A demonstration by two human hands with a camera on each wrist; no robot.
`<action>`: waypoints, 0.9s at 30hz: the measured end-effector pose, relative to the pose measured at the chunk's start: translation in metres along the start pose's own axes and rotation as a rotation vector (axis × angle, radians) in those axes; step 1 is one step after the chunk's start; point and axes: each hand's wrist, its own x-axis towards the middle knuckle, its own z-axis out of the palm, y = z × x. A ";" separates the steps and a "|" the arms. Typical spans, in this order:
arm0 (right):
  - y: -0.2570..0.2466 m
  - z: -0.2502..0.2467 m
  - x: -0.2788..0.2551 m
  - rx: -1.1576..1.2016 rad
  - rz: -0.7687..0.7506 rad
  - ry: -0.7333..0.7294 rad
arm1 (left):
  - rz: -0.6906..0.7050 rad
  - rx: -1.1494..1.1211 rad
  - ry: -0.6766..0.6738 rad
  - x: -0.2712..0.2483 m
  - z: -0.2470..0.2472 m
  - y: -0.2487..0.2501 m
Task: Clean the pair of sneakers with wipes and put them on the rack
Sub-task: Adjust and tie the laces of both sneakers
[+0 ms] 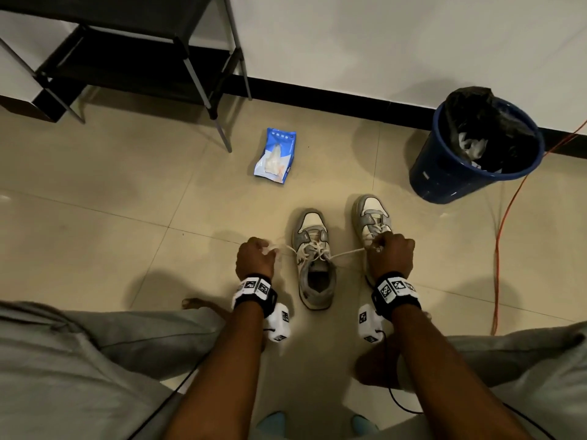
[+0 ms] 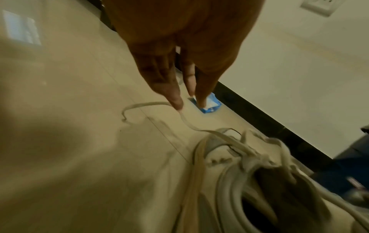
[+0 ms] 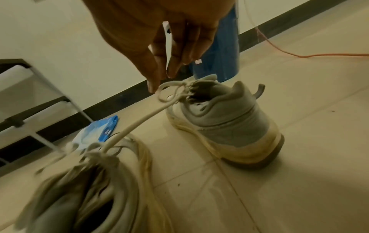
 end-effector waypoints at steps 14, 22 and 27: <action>-0.025 0.063 -0.015 0.721 0.337 -0.450 | -0.485 -0.724 -0.308 -0.023 0.039 0.017; -0.009 0.028 -0.012 0.553 0.311 -0.171 | -0.462 -0.806 -0.306 -0.013 0.025 0.003; -0.015 0.066 -0.013 0.902 0.647 -0.553 | -0.404 -0.720 -0.417 -0.027 0.035 0.011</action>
